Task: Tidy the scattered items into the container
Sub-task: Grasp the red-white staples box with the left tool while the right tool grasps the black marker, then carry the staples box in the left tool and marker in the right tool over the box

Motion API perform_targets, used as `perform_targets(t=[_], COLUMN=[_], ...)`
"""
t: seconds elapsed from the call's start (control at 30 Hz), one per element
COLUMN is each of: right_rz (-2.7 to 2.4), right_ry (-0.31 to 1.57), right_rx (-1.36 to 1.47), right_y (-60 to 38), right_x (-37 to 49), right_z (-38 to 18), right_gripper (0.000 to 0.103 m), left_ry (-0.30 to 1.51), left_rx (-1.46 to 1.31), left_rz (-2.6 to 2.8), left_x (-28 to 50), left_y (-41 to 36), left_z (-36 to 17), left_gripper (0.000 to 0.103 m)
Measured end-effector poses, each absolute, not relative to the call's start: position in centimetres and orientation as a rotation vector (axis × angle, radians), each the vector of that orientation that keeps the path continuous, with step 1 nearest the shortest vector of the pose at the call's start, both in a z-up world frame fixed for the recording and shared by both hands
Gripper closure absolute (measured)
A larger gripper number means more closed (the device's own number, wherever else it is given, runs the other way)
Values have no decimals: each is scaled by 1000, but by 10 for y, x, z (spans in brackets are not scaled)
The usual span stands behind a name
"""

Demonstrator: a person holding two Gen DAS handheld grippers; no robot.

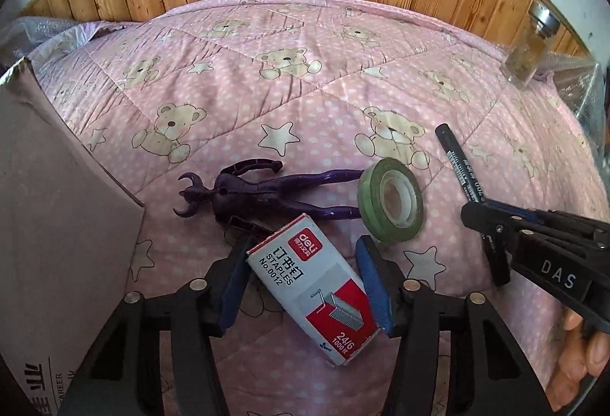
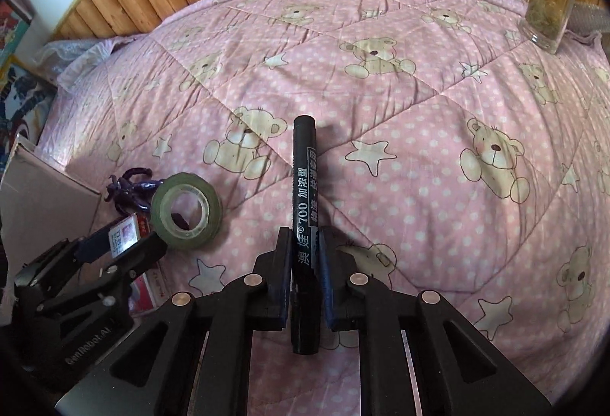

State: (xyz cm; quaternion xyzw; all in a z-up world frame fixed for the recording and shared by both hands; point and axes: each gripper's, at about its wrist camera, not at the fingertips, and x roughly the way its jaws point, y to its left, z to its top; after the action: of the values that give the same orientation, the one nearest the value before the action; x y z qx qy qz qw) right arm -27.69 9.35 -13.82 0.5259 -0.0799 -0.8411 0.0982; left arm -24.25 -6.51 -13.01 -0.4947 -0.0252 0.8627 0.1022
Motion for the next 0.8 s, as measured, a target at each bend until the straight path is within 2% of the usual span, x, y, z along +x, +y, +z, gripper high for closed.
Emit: perform_targets(t=[0.03,0.2,0.8], right_rz=[-2483,-2477,-2430], right_ry=[-260,-359,-461], right_rx=[1551,1513,1528], right_y=[95,101,69], right_x=[-277,-264,-176], right_z=[-138,-124,-109], right_gripper=[90,90,90], left_ry=[-142,-276,-316], left_rx=[-1445,-1396,-1363], left_rz=[2535,2495,2431], left_x=[-243,-237,-175], left_y=[-73,-96,-109], left_z=[-127,-113,-80], left_gripper=[57,58,58])
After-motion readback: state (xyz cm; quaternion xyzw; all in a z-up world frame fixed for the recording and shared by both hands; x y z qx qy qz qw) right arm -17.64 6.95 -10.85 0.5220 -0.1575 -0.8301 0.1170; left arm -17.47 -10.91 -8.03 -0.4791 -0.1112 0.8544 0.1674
